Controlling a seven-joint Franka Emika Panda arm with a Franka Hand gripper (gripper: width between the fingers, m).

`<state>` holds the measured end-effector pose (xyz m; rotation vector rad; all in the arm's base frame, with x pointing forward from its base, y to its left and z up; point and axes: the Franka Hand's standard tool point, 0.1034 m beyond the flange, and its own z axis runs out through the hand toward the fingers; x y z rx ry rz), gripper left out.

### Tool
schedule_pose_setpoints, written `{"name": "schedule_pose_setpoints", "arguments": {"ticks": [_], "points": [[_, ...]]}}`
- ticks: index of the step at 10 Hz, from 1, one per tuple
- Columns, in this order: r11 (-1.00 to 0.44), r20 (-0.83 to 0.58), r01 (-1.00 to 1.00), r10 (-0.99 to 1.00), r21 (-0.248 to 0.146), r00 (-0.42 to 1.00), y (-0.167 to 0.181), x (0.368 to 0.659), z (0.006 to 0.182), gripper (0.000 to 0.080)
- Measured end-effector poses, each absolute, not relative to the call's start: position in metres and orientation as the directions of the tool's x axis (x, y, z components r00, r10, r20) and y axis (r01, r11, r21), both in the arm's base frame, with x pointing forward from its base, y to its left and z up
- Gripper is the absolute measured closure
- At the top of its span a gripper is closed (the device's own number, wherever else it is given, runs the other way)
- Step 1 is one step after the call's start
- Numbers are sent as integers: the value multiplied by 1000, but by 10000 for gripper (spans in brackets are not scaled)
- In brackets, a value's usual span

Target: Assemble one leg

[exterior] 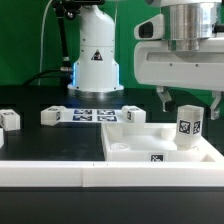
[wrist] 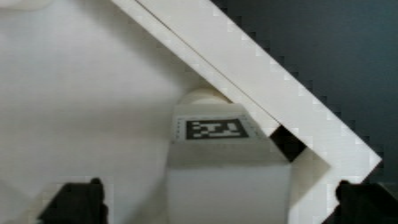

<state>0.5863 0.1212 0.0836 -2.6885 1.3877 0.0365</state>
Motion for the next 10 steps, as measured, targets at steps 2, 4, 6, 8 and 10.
{"name": "schedule_pose_setpoints", "arguments": {"ticks": [2, 4, 6, 8, 10], "points": [[-774, -49, -624, -623, -103, 781, 124, 585, 83, 150], [-845, -39, -524, -523, -108, 852, 123, 585, 82, 150], [-845, -42, -522, -521, -116, 853, 123, 585, 82, 150], [-862, -38, -493, -492, -117, 870, 123, 585, 82, 150], [-919, -27, -379, -379, -111, 925, 125, 583, 80, 150]]}}
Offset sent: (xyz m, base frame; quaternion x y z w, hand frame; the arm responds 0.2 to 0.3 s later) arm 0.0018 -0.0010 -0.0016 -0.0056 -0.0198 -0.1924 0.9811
